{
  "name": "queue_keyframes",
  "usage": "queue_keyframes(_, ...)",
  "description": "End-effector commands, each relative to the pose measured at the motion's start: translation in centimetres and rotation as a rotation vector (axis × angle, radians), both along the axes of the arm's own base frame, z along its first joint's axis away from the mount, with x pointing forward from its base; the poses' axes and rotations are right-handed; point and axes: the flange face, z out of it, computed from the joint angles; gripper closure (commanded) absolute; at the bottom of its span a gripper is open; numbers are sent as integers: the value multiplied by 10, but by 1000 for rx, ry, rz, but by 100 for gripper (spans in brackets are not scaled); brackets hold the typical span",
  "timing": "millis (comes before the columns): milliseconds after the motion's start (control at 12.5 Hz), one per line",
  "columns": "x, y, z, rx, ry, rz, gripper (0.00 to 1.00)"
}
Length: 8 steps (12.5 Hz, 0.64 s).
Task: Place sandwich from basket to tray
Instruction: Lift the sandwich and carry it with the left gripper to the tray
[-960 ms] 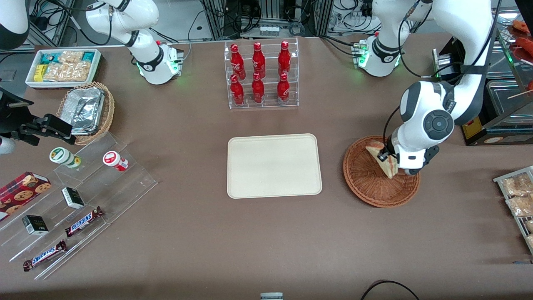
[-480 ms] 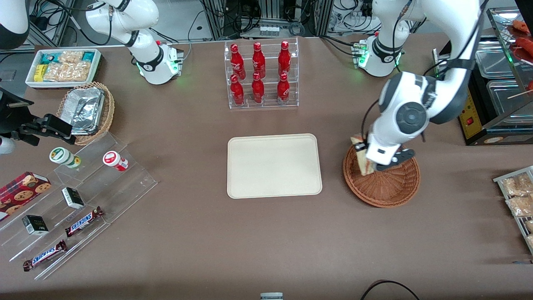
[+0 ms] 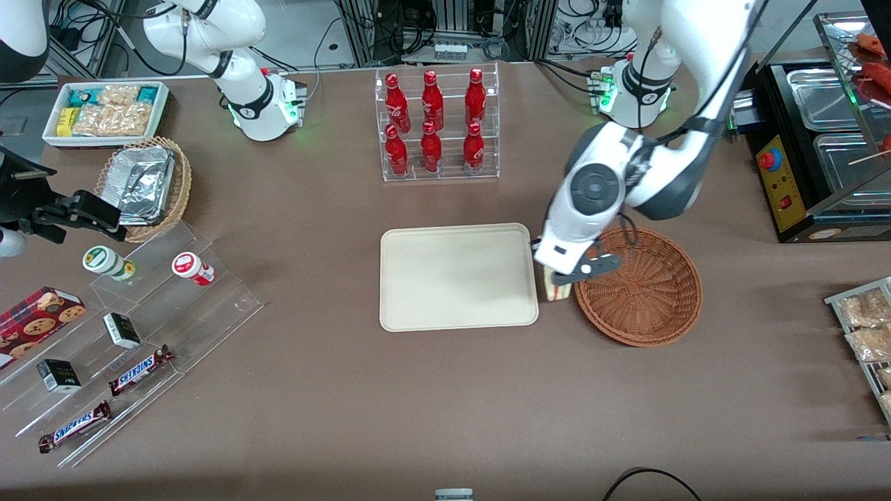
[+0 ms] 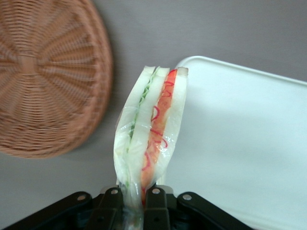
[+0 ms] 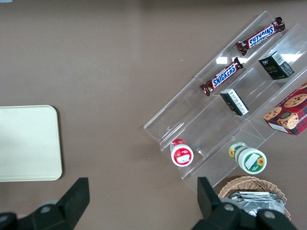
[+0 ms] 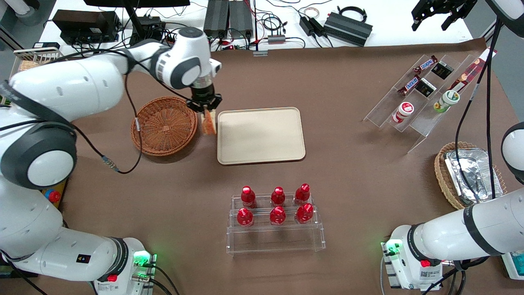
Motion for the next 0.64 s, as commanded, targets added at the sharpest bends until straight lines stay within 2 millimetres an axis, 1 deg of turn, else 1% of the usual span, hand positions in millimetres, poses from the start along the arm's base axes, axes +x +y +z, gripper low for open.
queue_keyframes(0, -8, -56, -15, 13, -84, 39, 97)
queue_keyframes(160, -8, -92, -23, -9, -92, 56, 97)
queue_keyframes(240, -14, -112, -32, -15, -85, 55, 97)
queue_keyframes(320, -15, -127, -35, -26, -84, 55, 97)
queue_keyframes(400, -16, -140, -39, -35, -82, 52, 97)
queue_keyframes(560, -14, -158, -47, -49, -76, 58, 97)
